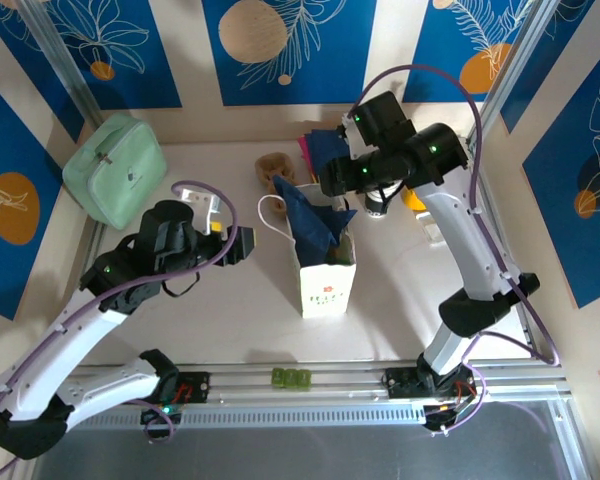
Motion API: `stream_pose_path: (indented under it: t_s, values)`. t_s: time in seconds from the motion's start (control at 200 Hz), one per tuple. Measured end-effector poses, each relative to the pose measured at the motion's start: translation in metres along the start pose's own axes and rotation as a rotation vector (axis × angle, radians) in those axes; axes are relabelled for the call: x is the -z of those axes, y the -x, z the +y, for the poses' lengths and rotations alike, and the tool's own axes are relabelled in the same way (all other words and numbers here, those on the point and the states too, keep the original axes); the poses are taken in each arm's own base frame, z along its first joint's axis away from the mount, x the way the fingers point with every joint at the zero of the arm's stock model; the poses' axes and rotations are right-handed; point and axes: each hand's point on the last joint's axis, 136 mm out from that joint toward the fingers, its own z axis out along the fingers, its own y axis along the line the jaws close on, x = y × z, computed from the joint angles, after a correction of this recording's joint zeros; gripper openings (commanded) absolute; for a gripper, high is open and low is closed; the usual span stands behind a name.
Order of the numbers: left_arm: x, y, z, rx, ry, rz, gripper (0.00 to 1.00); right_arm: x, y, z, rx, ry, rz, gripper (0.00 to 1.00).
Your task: Pack the takeout coffee
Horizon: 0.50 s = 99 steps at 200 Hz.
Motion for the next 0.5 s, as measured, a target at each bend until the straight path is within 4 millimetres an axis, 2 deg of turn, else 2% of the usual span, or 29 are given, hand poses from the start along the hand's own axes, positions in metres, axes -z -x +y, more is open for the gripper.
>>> stream_pose_path:
  t_s: [0.095,0.265,0.355,0.43,0.495]
  values:
    - [0.003,0.001,0.000,0.000,0.000,-0.009,0.81,-0.009,-0.006,0.021,0.030,0.084,0.034,0.67]
    - [0.004,-0.001,0.002,0.001,0.003,-0.010,0.81,-0.032,-0.032,0.060,0.081,0.205,0.130,0.61]
    - [0.003,-0.003,0.003,0.003,0.005,-0.006,0.81,-0.047,-0.045,0.066,0.069,0.225,0.177,0.46]
    - [0.002,-0.004,0.003,0.008,0.007,-0.003,0.81,-0.057,-0.052,0.064,0.053,0.219,0.206,0.31]
    - [0.001,-0.004,0.003,0.008,0.007,-0.001,0.81,-0.063,-0.056,0.062,0.037,0.206,0.220,0.21]
